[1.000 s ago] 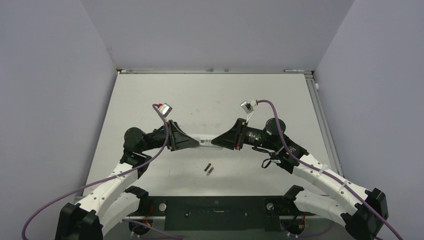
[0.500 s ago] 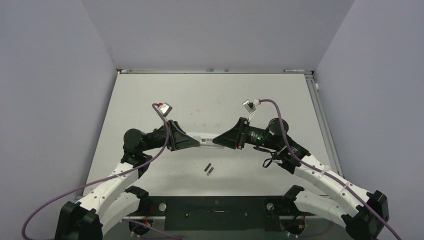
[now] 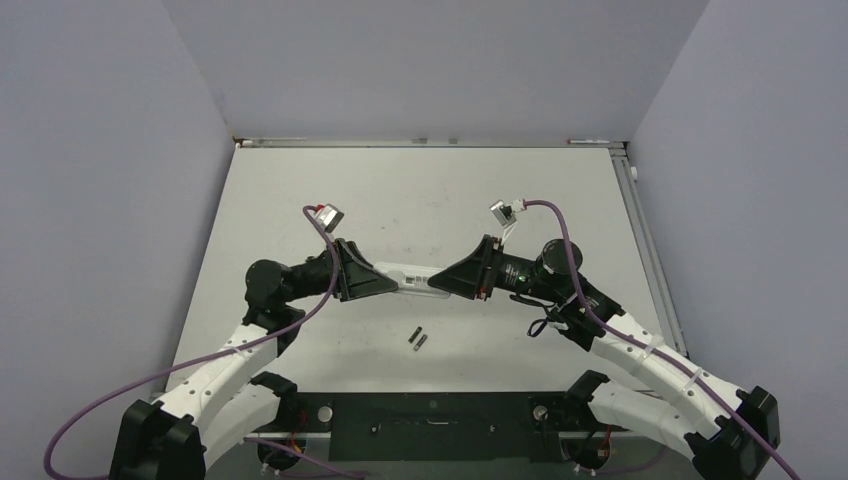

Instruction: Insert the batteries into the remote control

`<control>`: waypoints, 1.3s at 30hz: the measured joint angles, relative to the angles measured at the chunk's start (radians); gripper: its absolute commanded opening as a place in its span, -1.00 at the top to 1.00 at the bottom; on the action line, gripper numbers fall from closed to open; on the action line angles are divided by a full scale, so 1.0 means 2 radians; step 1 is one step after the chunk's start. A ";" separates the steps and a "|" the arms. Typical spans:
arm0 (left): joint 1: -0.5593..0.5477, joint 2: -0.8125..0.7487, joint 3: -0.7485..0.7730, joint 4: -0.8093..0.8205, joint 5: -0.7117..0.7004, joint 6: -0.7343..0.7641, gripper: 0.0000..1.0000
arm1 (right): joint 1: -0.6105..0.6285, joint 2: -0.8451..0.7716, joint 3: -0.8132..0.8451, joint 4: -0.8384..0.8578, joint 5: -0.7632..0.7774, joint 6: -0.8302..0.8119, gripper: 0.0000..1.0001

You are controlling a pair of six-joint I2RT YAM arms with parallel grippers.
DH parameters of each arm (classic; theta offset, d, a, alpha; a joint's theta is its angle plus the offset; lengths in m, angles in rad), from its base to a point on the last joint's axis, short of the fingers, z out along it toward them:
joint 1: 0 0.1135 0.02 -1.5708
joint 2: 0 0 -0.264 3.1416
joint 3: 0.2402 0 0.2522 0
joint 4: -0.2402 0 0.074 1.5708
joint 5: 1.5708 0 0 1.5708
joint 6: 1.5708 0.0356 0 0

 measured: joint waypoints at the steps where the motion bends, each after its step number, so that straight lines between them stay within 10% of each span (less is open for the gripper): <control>1: 0.000 0.001 0.000 0.002 0.000 -0.002 0.32 | 0.000 0.000 0.000 0.002 0.000 0.001 0.83; 19: -0.004 0.011 -0.002 0.013 -0.001 -0.003 0.16 | -0.002 0.000 -0.007 0.003 -0.008 0.010 0.83; 31: -0.004 0.015 -0.002 0.015 0.001 0.009 1.00 | -0.002 0.001 -0.007 0.004 -0.014 0.013 0.83; 39: -0.004 0.005 -0.002 -0.009 -0.004 0.030 1.00 | -0.002 0.004 -0.006 -0.002 -0.015 0.006 0.52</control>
